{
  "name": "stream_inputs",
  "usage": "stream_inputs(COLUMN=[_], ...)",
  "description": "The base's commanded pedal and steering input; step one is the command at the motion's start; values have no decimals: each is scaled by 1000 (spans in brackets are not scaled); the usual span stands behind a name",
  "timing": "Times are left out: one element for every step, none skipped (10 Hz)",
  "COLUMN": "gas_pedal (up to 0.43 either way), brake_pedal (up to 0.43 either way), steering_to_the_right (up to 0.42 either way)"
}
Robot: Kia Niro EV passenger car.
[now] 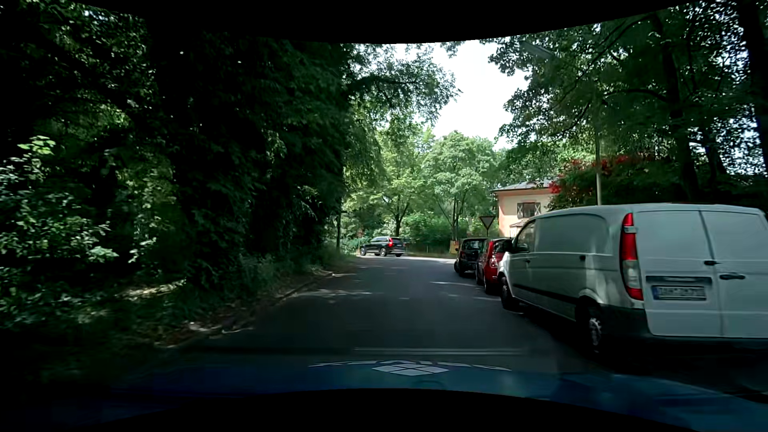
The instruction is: Follow the waypoints while adhering to traffic rules and regulations
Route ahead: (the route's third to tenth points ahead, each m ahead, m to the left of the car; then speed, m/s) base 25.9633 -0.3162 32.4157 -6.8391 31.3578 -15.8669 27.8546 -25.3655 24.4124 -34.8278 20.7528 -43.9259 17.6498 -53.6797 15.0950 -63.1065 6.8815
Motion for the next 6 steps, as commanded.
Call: stream_inputs(gas_pedal=[118,118,98,98,98,87], brake_pedal=[0,0,0,0,0,0], steering_to_the_right=[-1,-1,0,2,4,4])
